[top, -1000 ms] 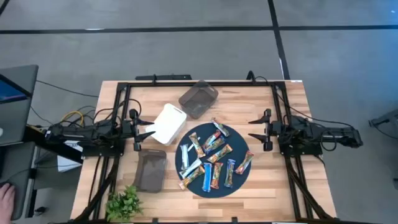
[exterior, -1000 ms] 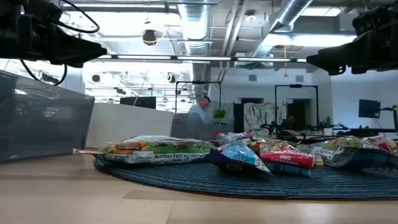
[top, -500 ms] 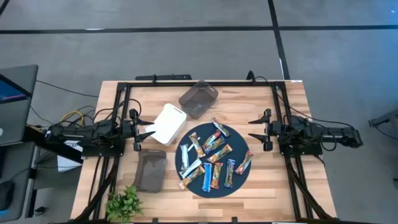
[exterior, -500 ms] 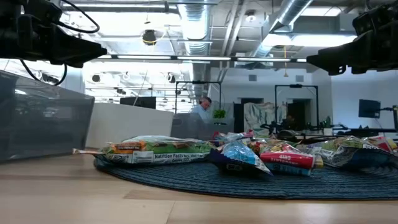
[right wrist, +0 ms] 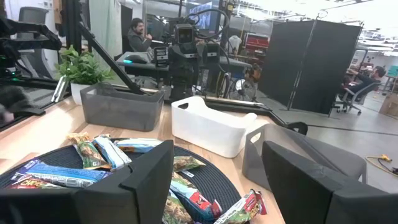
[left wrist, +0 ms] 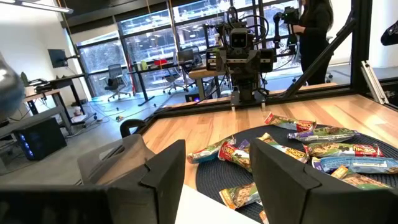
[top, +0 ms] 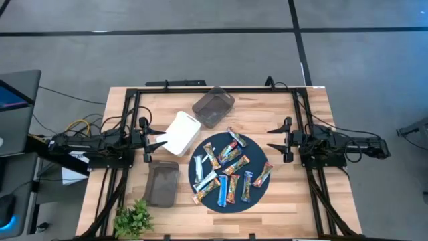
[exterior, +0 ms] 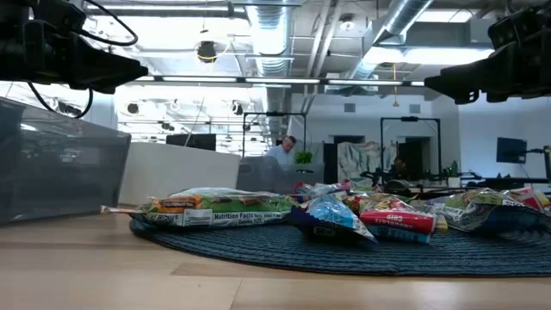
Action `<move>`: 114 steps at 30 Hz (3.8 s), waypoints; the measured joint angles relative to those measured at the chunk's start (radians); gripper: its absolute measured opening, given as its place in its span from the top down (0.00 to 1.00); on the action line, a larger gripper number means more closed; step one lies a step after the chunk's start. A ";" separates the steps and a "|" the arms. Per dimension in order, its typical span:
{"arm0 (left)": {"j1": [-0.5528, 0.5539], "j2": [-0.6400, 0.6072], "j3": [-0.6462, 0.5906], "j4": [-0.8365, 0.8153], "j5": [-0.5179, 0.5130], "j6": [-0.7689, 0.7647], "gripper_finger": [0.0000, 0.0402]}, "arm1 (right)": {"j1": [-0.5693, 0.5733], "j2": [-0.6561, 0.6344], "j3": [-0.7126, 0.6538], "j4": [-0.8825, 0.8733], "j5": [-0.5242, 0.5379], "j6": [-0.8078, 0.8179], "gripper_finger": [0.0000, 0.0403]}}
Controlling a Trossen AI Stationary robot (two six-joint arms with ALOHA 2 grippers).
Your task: Pick and place Granola Bars by type
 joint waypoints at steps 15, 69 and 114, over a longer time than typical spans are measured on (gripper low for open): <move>0.000 0.000 0.000 0.000 0.000 0.000 0.57 | 0.000 0.000 0.000 0.000 0.000 0.000 0.41; 0.000 0.001 0.000 0.233 0.175 -0.068 0.57 | -0.020 0.066 0.079 0.265 0.001 0.200 0.41; -0.174 0.991 0.360 0.436 0.038 0.177 0.57 | -0.141 1.588 0.790 -0.115 0.205 0.252 0.41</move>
